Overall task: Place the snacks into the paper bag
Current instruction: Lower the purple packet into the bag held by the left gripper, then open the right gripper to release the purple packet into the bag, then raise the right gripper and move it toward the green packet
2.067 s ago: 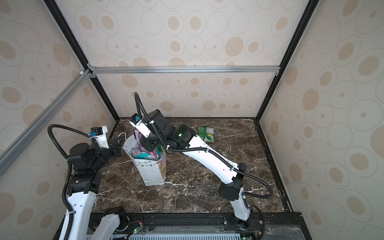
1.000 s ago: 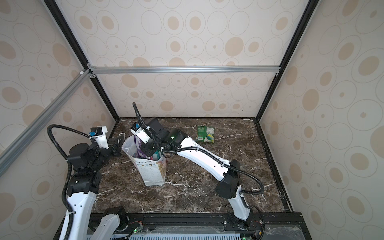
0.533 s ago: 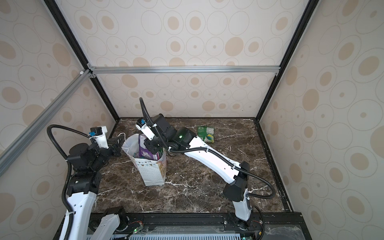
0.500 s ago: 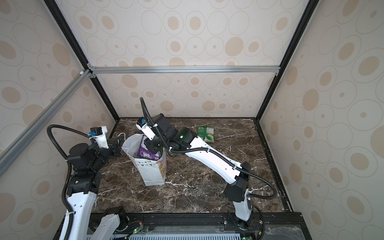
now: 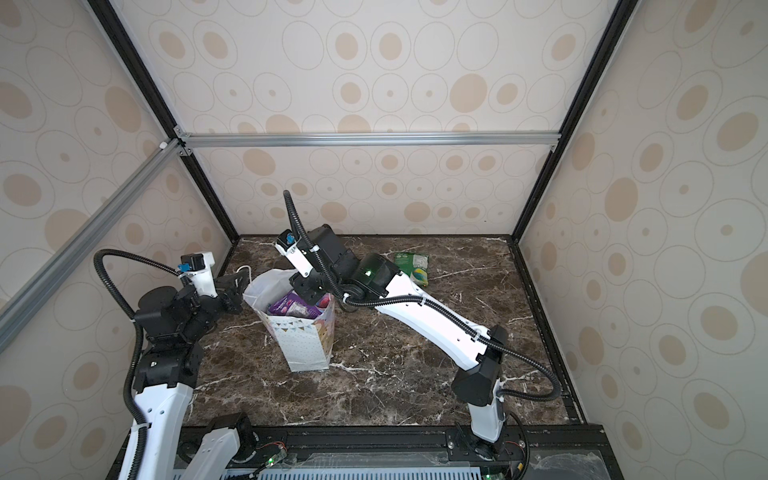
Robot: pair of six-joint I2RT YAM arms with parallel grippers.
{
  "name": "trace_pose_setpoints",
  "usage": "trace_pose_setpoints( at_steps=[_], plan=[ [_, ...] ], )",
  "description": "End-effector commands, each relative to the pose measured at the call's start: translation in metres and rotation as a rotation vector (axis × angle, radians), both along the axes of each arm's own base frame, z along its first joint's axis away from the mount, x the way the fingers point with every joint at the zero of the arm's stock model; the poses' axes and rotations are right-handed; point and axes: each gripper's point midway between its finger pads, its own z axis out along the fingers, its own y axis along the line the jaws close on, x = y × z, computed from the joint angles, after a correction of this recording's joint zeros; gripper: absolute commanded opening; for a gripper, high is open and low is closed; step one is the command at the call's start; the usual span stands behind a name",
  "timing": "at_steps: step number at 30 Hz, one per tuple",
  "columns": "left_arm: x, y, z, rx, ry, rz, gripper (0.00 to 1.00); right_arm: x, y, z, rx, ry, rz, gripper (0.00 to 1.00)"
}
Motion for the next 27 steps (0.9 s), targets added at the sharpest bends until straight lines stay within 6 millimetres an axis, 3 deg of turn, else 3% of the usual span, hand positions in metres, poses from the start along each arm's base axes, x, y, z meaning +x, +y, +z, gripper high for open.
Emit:
trace_pose_setpoints(
  at_steps=[1, 11, 14, 18, 20, 24, 27],
  plan=[
    [-0.002, 0.0, 0.008, -0.003, -0.027, -0.004, 0.0, -0.006, -0.006, 0.019, 0.013, -0.04, 0.004, 0.41],
    [-0.004, 0.0, 0.011, 0.0, -0.038, 0.001, 0.0, -0.015, -0.037, 0.047, 0.109, -0.094, -0.048, 0.41],
    [-0.005, 0.0, 0.012, -0.001, -0.044, 0.001, 0.0, -0.021, -0.061, 0.058, 0.147, -0.117, -0.093, 0.41],
    [-0.005, 0.001, 0.013, -0.003, -0.05, 0.002, 0.0, -0.029, -0.107, 0.068, 0.196, -0.156, -0.192, 0.44],
    [-0.005, 0.001, 0.014, -0.004, -0.051, 0.004, 0.0, -0.029, -0.135, 0.063, 0.192, -0.163, -0.264, 0.46],
    [-0.005, 0.003, 0.014, 0.0, -0.053, 0.017, 0.0, -0.021, -0.189, 0.03, 0.162, -0.088, -0.413, 0.47],
    [-0.005, 0.004, 0.013, 0.001, -0.054, 0.021, 0.0, -0.016, -0.217, 0.012, 0.173, -0.041, -0.486, 0.47]
  ],
)
